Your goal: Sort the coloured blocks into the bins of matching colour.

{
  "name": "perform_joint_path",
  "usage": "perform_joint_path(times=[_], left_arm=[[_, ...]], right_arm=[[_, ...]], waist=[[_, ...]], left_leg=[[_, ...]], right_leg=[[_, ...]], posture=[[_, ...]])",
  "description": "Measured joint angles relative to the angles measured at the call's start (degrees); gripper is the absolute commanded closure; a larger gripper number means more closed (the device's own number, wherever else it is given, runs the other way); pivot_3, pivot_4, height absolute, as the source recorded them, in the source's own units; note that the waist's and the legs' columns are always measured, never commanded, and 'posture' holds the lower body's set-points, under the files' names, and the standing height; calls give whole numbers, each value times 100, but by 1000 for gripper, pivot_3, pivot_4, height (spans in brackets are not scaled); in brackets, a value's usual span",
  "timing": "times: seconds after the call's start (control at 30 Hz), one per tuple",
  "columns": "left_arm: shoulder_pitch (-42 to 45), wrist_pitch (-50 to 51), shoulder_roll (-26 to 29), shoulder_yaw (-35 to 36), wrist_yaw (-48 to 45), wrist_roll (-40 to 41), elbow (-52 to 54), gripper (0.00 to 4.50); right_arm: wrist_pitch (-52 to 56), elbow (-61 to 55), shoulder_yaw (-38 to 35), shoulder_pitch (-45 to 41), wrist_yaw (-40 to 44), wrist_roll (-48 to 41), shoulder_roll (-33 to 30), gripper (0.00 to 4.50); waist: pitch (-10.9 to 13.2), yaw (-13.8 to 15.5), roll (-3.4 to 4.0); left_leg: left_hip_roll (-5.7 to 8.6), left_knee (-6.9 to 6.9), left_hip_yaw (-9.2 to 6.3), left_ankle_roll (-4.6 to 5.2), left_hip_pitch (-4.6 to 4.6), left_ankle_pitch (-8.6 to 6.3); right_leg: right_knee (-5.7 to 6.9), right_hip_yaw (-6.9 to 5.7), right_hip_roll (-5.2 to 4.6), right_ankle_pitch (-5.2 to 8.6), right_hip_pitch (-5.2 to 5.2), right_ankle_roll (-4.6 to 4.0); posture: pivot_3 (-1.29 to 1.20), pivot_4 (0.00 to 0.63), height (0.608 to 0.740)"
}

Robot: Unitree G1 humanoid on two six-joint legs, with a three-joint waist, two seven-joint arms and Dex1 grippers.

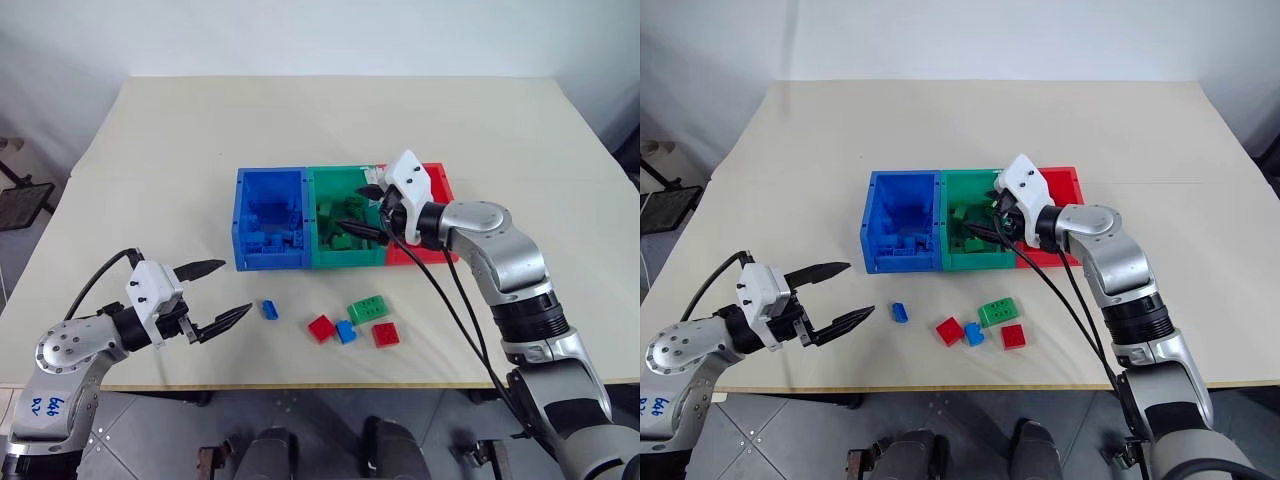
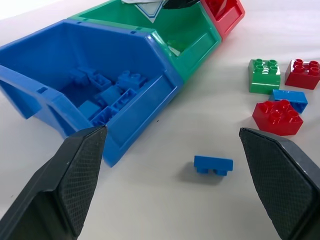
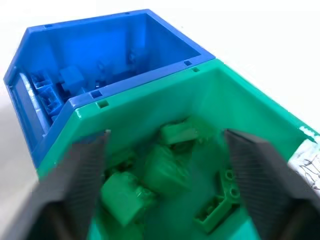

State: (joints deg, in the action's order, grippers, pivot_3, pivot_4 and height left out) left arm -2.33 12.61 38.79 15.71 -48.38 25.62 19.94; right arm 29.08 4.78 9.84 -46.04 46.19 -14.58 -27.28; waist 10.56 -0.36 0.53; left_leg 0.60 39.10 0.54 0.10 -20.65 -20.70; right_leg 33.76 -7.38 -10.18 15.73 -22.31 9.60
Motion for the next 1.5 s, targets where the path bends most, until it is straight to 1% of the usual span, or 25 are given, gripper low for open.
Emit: perform_joint_path(times=[0.1,0.23,0.3,0.37,0.4,0.47,0.5,0.63,0.73,0.83,1.0,1.07,1.13,1.23,1.37,1.47,1.5], left_arm=[[7,28,49,-17,-67,27,11,0],[241,42,151,-228,-291,29,-32,0],[477,27,171,-487,-427,-22,-62,0],[604,-8,171,-727,-531,-73,-74,0],[696,-10,173,-935,-626,-112,-63,0],[770,-29,174,-1175,-754,-168,-82,0],[911,-89,168,-1374,-857,-241,-94,0],[1291,-319,-17,-1747,-1110,-318,-214,0],[1441,-420,-42,-1874,-1284,-320,-349,0],[1511,-550,-41,-1905,-1423,-334,-536,0],[1455,-671,67,-1899,-1697,-338,-653,0],[1278,-769,192,-1861,-1790,-348,-708,0],[1171,-794,246,-1821,-1806,-360,-743,0],[1089,-814,261,-1790,-1798,-360,-738,0],[1050,-817,281,-1774,-1781,-358,-718,0],[998,-816,307,-1708,-1767,-356,-667,0],[993,-812,322,-1674,-1762,-353,-654,0]], right_arm=[[-187,-515,-282,544,452,-259,-340,28],[-560,-1454,-884,1834,1274,-866,-946,28],[-878,-1755,-1395,2559,1576,-1099,-1204,28],[-1236,-1786,-1916,3202,1778,-1140,-1463,28],[-1506,-1748,-2233,3673,1954,-1121,-1700,28],[-1834,-1612,-2573,4157,2166,-1034,-1923,28],[-2203,-1519,-2772,4541,2355,-933,-2073,28],[-2977,-1056,-3207,5221,2646,-786,-2187,28],[-3111,-948,-3273,5391,2705,-749,-2276,28],[-2789,-1228,-3019,5311,2671,-761,-2402,28],[-1388,-2215,-2076,4643,2371,-857,-2662,28],[-981,-2428,-1579,4153,2227,-810,-2626,28],[-939,-2507,-927,3650,2178,-571,-2389,28],[-1306,-2223,-64,3298,2303,-115,-2123,28],[-1620,-1647,325,3036,2516,138,-2012,28],[-1756,-1511,497,2903,2658,213,-1932,622],[-1809,-1465,555,2874,2682,243,-1885,919]], waist=[[0,57,0],[-1,131,-2],[-1,167,-2],[-1,183,-2],[-1,202,-2],[-1,185,-2],[-1,186,-2],[-1,155,-2],[-1,145,-3],[-1,146,-2],[-1,179,-2],[0,179,-4],[-1,169,-4],[-1,201,-5],[0,171,-6],[0,160,-6],[0,158,-6]], left_leg=[[-1,3,-4,0,-12,0],[3,12,3,3,-31,-1],[3,14,7,5,-30,0],[4,17,14,6,-28,0],[7,17,16,8,-30,2],[5,17,23,9,-26,2],[5,16,25,9,-23,2],[1,14,55,10,2,2],[-3,11,68,10,15,2],[-8,11,72,10,18,2],[-16,12,70,8,17,1],[-15,14,69,8,14,1],[-21,14,68,5,13,-1],[-20,15,64,5,9,-2],[-23,19,67,9,2,-6],[-31,19,66,6,4,-7],[-31,19,66,6,4,-7]], right_leg=[[0,-3,0,0,-6,0],[-10,-4,-3,0,-13,0],[-10,-3,-3,0,-13,0],[-10,2,-3,-1,-11,0],[-12,4,-5,-1,-11,0],[-11,8,-5,-1,-11,0],[-11,9,-4,-1,-11,-1],[-7,34,-2,-2,-4,-3],[-5,49,1,-2,-3,-3],[-5,54,4,-3,-4,-4],[-8,54,11,-5,-5,-9],[-14,53,11,-6,-5,-10],[-14,53,19,-6,-8,-11],[-14,52,21,-7,-8,-12],[-16,51,24,-7,-12,-11],[-10,50,32,-8,-14,-13],[-11,50,32,-8,-14,-13]], posture=[[0,150,740],[0,150,740],[0,150,740],[0,150,740],[0,150,740],[0,150,740],[0,150,740],[0,150,740],[0,150,740],[0,150,740],[0,150,740],[0,150,740],[0,150,740],[0,150,740],[0,150,740],[0,150,740],[0,150,740]])
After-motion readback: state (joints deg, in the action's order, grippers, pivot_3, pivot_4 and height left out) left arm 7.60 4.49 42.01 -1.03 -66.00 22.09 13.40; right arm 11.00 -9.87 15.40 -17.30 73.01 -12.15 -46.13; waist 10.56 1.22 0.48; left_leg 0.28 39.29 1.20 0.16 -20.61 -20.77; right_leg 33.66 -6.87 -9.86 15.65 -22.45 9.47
